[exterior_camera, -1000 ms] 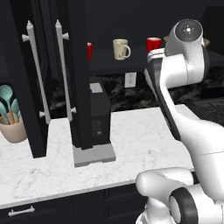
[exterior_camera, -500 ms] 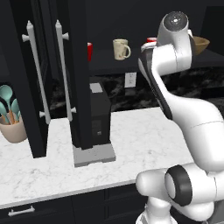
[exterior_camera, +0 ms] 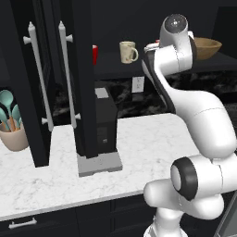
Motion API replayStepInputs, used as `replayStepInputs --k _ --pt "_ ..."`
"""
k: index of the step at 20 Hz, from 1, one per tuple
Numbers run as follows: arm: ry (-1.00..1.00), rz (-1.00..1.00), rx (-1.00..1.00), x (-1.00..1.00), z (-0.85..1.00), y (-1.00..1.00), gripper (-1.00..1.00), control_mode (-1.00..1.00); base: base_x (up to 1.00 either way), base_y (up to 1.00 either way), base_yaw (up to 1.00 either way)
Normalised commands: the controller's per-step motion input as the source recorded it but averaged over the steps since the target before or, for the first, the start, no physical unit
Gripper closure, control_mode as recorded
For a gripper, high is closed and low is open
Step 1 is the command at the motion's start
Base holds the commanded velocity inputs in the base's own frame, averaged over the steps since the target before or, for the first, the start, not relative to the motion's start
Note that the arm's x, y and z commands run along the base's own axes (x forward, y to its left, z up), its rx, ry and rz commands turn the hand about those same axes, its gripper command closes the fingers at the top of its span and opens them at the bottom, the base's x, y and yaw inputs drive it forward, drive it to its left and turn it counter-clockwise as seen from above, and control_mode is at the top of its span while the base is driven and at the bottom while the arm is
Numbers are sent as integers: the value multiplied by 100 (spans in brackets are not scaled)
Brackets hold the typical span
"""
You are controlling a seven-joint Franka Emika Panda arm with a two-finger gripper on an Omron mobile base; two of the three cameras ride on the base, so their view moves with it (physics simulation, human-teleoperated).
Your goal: Gather all objects into one cabinet and sort the glasses and bowls to opposite sides.
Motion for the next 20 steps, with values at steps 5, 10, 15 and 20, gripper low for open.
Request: replayStepInputs --k 5,10,15,20 --pt "0 -3 0 50 0 -15 -100 -100 0 0 0" --pt "0 -4 2 47 -1 -10 -100 -100 0 0 0" --pt "0 -9 4 38 -3 0 -100 -100 0 0 0" --pt "0 -12 3 40 -13 0 -100 -100 0 0 0"
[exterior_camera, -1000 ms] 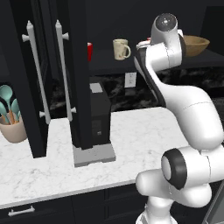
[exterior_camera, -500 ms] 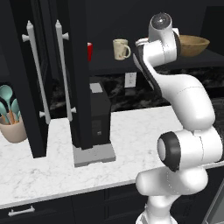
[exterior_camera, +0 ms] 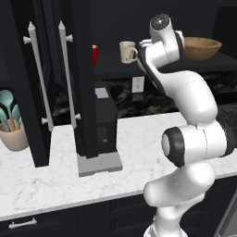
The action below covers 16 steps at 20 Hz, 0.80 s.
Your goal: Gather all objects into one cabinet and sort the glasses and bowls to opposite sides.
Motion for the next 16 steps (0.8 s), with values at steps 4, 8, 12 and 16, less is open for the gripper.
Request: replayStepInputs --k 4,8,12,16 --pt "0 -10 4 38 -9 0 -100 -100 0 0 0" --pt "0 -9 5 41 -1 0 -100 -100 0 0 0" --pt "1 -8 5 35 0 -6 -100 -100 0 0 0" --pt "0 -6 5 24 0 -19 -100 -100 0 0 0"
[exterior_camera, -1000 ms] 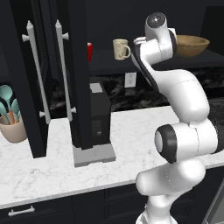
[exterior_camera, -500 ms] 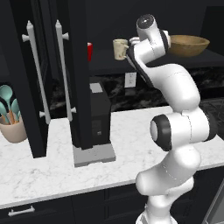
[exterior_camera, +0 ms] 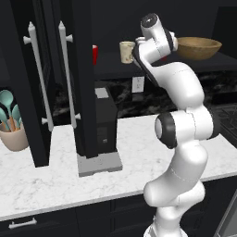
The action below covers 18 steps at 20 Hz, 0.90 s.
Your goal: Gather all objects into one cabinet and sort the glasses and bowls to opposite sides.
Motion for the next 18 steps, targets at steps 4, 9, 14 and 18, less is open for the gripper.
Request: replayStepInputs --k 4,9,14,18 --pt "2 -3 5 20 0 -22 -100 -100 0 0 0" --pt "1 -1 2 22 -2 -17 -100 -100 0 0 0" --pt "1 0 3 7 -4 -10 100 -100 0 0 0" --pt "0 -2 4 1 -17 0 100 -100 0 0 0"
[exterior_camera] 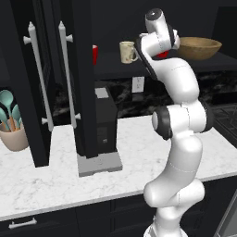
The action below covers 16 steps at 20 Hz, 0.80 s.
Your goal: Gather all objects into one cabinet and sort the glasses and bowls to opposite sides.
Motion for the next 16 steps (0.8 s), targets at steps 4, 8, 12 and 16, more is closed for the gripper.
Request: replayStepInputs --k 4,8,12,16 --pt "0 -5 3 0 -23 0 100 -100 0 0 0" --pt "0 -7 1 0 -27 0 100 -100 0 0 0" --pt "0 -3 2 0 -9 0 100 -100 0 0 0" --pt "0 0 3 0 0 0 100 -100 0 0 0"
